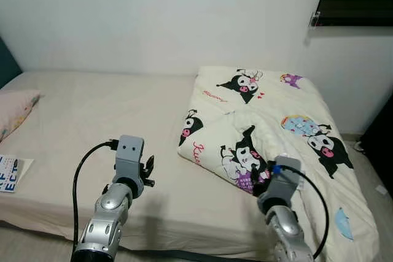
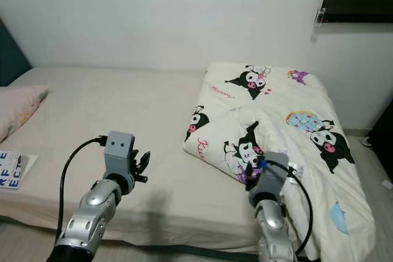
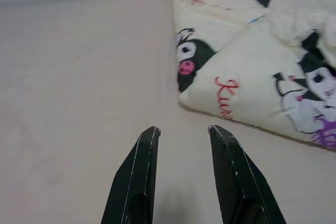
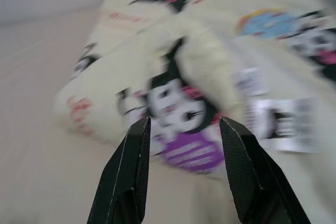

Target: Clean up the room

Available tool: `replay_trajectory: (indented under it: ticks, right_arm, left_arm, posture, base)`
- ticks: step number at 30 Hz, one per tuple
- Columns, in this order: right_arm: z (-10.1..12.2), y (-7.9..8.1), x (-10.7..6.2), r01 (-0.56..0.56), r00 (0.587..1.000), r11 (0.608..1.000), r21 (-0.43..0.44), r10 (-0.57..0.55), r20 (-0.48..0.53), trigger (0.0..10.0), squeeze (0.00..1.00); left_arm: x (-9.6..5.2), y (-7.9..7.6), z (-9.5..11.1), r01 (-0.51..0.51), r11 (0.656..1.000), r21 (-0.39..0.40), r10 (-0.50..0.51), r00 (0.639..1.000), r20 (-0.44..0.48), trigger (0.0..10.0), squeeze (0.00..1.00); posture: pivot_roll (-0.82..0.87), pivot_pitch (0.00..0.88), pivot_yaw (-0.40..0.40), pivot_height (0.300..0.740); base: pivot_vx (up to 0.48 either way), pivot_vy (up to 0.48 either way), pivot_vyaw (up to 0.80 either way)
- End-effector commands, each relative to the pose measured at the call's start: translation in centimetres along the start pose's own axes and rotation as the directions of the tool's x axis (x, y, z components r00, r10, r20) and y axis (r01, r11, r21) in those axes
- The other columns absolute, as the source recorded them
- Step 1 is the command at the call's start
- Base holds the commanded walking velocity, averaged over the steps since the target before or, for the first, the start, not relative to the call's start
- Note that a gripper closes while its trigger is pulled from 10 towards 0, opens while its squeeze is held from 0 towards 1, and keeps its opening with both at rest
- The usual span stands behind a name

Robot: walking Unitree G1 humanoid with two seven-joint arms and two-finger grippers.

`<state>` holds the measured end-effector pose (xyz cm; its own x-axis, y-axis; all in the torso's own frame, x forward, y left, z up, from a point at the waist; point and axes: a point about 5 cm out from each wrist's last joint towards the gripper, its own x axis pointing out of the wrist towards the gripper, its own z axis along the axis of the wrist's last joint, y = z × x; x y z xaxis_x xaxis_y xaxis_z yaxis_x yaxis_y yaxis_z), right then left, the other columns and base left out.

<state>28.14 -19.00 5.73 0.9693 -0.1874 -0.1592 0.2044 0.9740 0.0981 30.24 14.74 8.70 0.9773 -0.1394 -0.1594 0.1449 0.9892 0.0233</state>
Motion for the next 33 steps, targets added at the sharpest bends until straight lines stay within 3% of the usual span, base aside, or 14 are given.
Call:
replay_trajectory:
  ticks: [1,6,25,33]
  right_arm:
    - [0.0,-0.2,0.0,0.017,1.0,1.0,-0.008,-0.016,0.008,10.0,0.0]
    - [0.5,-0.7,0.3,0.056,0.998,0.998,-0.034,-0.055,0.025,10.0,0.0]
    - [1.7,-0.6,2.2,0.042,0.999,0.997,-0.063,-0.04,0.037,10.0,0.0]
    - [2.5,-0.7,3.5,0.034,0.999,0.996,-0.081,-0.032,0.03,10.0,0.0]
  left_arm:
    - [-0.1,-0.3,-0.1,0.01,1.0,-0.006,-0.01,1.0,0.001,10.0,0.0]
    - [0.0,-0.4,-0.2,0.011,1.0,-0.006,-0.011,1.0,0.003,10.0,0.0]
    - [-0.2,0.0,0.1,0.002,1.0,0.008,-0.002,1.0,0.025,10.0,0.0]
    - [-0.9,-0.3,0.8,0.087,0.996,0.018,-0.088,0.994,0.061,10.0,0.0]
  posture:
    - [0.05,0.0,0.052,0.74]
    - [0.05,0.0,0.052,0.74]
    - [0.06,0.018,0.03,0.691]
    - [0.07,0.039,0.022,0.661]
  base:
    - [0.0,0.0,0.0]
    - [0.0,0.0,0.0]
    - [0.0,0.0,0.0]
    - [0.0,0.0,0.0]
